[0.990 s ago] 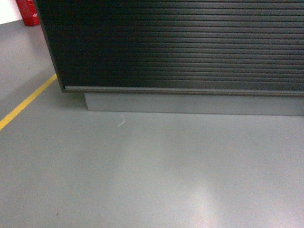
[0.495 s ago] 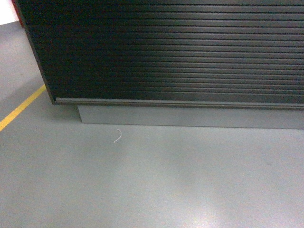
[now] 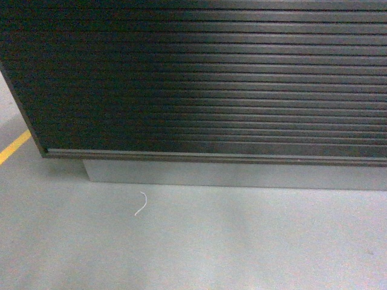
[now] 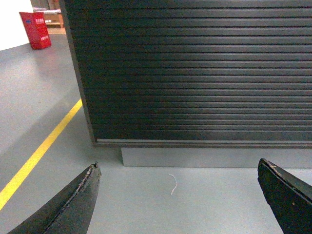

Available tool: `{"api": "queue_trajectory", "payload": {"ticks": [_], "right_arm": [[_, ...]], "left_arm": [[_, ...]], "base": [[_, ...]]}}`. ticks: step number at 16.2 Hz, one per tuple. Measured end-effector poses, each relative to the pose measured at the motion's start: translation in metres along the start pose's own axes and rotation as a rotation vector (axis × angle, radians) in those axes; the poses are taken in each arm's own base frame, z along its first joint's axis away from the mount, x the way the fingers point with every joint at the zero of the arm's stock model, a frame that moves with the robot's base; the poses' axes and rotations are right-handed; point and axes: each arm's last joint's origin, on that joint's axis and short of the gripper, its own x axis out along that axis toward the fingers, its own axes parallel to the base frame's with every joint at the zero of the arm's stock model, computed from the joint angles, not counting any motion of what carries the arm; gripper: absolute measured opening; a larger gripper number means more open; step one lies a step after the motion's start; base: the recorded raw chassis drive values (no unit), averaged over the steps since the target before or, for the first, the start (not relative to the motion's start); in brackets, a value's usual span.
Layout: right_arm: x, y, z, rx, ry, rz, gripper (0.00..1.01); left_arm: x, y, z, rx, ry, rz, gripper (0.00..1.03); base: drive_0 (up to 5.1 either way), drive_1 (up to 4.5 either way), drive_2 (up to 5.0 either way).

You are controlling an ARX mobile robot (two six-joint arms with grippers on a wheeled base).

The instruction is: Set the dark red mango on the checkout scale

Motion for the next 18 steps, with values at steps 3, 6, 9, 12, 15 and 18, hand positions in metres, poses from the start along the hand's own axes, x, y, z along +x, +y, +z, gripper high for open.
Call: {"api": "queue_trajectory", "payload": {"ticks": [3, 6, 9, 12, 15, 18], "right_arm": [[0.0, 0.0, 0.0004, 0.0, -0.004, 0.0, 0.98], [0.0, 0.0, 0.0006, 0.0, -0.006, 0.0, 0.98], [0.0, 0.0, 0.0006, 0.0, -0.006, 0.0, 0.98], [0.0, 0.0, 0.0006, 0.0, -0.006, 0.0, 0.98], [0.0, 0.0, 0.0006, 0.0, -0.006, 0.0, 0.98], [0.0, 0.0, 0.0006, 0.0, -0.006, 0.0, 0.98]], "left_arm": [[0.0, 0.0, 0.0, 0.0, 0.0, 0.0, 0.98], [0.0, 0.0, 0.0001, 0.0, -0.001, 0.0, 0.98], [0.0, 0.0, 0.0001, 0.0, -0.001, 0.0, 0.98], [0.0, 0.0, 0.0001, 0.0, -0.001, 0.0, 0.98], [0.0, 0.0, 0.0001, 0.0, -0.001, -0.001, 0.98], [0.0, 0.0, 0.0001, 0.0, -0.001, 0.0, 0.98]], "base": [[0.1, 3.78, -3.7], [0.0, 2.51, -2.4], [0.0, 2.42, -2.4], [0.0, 2.38, -2.3], [0.1, 2.43, -2.3], [0.0, 2.35, -2.3]]}}
